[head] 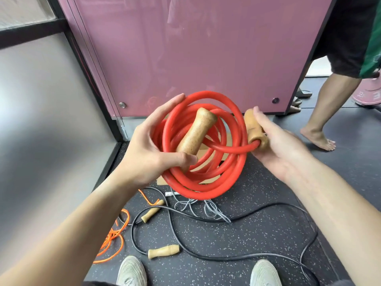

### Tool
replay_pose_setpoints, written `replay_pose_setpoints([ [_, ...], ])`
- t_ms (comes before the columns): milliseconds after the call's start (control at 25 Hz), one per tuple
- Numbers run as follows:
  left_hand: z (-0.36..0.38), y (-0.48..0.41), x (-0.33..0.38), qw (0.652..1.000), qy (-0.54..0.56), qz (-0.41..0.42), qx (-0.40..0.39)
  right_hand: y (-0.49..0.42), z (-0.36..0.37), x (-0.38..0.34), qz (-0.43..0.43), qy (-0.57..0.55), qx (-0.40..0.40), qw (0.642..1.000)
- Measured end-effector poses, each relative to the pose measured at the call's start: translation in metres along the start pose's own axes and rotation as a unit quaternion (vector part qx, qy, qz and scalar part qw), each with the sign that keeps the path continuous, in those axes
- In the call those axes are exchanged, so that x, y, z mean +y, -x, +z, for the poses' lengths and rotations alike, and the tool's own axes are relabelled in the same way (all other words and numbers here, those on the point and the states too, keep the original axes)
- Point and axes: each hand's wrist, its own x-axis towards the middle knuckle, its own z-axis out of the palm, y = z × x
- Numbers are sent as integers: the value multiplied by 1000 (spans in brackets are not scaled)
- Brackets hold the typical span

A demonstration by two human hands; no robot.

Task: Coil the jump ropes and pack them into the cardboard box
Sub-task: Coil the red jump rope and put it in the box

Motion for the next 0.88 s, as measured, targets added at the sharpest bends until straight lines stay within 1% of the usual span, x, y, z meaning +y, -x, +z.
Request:
replay_pose_setpoints([
  [120,2,-1,-8,999,-33,-11,23,11,9,8,-62,128,42,989],
  [160,2,-1,-10,999,-37,-13,22,10,11,15,-67,153,59,984],
  [200,4,-1,-11,999,-43,-10,13,9,13,19,-56,160,67,983],
  [280,8,0,-9,998,-54,0,-24,2,15,23,4,150,61,987],
  [360,16,2,-5,997,-49,4,-65,-2,15,22,62,154,6,986],
  [440,15,1,-4,995,-35,6,-98,-2,15,20,88,142,-80,983],
  [480,10,0,-3,994,-12,0,-109,-1,13,19,102,135,-125,978],
  [560,-9,-1,-1,988,70,-22,-133,2,7,12,130,141,-202,961],
  [640,-22,1,3,975,145,-43,-166,6,3,5,123,169,-265,941],
  [680,-24,2,2,968,170,-49,-177,6,2,4,119,182,-289,932],
  [760,-27,2,0,963,197,-66,-172,7,3,4,120,189,-322,920],
  [880,-38,-1,-1,968,195,-91,-129,3,8,8,125,148,-333,923],
])
